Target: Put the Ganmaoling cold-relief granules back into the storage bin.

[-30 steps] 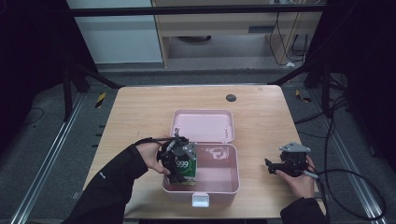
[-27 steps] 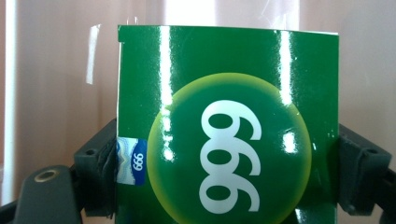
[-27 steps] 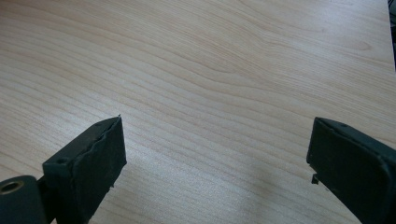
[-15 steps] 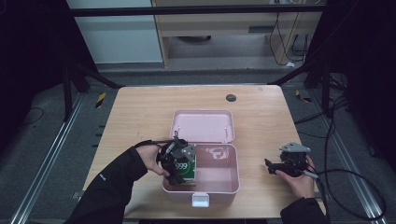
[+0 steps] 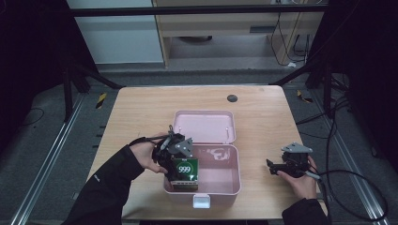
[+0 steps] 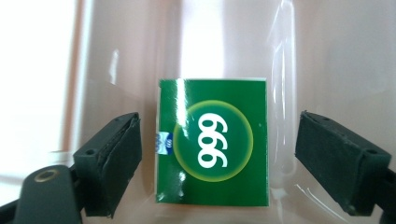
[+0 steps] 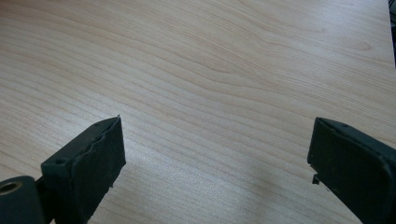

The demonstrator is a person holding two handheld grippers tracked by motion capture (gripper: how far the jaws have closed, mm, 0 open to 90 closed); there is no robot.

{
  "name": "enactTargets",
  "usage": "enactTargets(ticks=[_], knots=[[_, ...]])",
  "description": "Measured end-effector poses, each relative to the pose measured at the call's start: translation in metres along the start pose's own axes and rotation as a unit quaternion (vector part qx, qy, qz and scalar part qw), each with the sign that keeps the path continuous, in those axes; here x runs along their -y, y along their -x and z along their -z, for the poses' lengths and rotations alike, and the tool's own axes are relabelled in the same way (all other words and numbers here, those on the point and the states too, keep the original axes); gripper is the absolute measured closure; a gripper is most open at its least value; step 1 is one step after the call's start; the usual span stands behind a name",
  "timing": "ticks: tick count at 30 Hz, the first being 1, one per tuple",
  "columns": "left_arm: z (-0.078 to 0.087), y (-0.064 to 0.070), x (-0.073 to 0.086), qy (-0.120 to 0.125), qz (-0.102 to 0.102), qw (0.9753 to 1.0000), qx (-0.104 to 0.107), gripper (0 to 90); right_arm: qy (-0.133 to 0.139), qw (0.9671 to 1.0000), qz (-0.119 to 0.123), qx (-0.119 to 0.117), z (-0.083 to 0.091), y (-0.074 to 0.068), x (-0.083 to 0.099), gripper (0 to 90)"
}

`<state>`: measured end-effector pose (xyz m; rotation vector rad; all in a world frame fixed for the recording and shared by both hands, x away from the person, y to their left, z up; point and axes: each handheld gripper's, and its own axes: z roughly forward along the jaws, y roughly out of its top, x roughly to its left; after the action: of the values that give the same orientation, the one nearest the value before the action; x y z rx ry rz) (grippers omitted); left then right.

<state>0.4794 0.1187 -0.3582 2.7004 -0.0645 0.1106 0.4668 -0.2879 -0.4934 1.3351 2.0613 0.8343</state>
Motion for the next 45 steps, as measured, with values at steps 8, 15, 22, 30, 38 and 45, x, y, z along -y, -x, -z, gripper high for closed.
enactTargets(ticks=[8,15,22,30,38,45], knots=[[0.036,0.002,0.007,0.055,0.027,0.9976,-0.032,21.3,0.001,1.0000,-0.006,0.001,0.001,0.000,0.000,4.7],[0.059,0.006,0.024,0.087,0.049,0.9935,-0.055,21.9,0.003,1.0000,-0.006,0.001,0.001,0.001,0.000,4.7],[0.067,0.006,0.055,0.103,0.087,0.9874,-0.084,21.8,0.005,0.9999,-0.011,0.001,0.001,0.001,0.000,4.6],[0.060,0.006,0.092,0.105,0.142,0.9789,-0.103,22.6,0.007,0.9999,-0.015,0.000,0.002,0.001,0.000,4.5],[0.046,0.006,0.118,0.110,0.194,0.9671,-0.122,23.3,0.007,0.9999,-0.015,0.000,0.002,0.000,0.001,4.3],[0.029,0.007,0.137,0.114,0.237,0.9546,-0.139,23.4,0.009,0.9998,-0.017,0.001,0.002,0.000,0.001,3.7]])
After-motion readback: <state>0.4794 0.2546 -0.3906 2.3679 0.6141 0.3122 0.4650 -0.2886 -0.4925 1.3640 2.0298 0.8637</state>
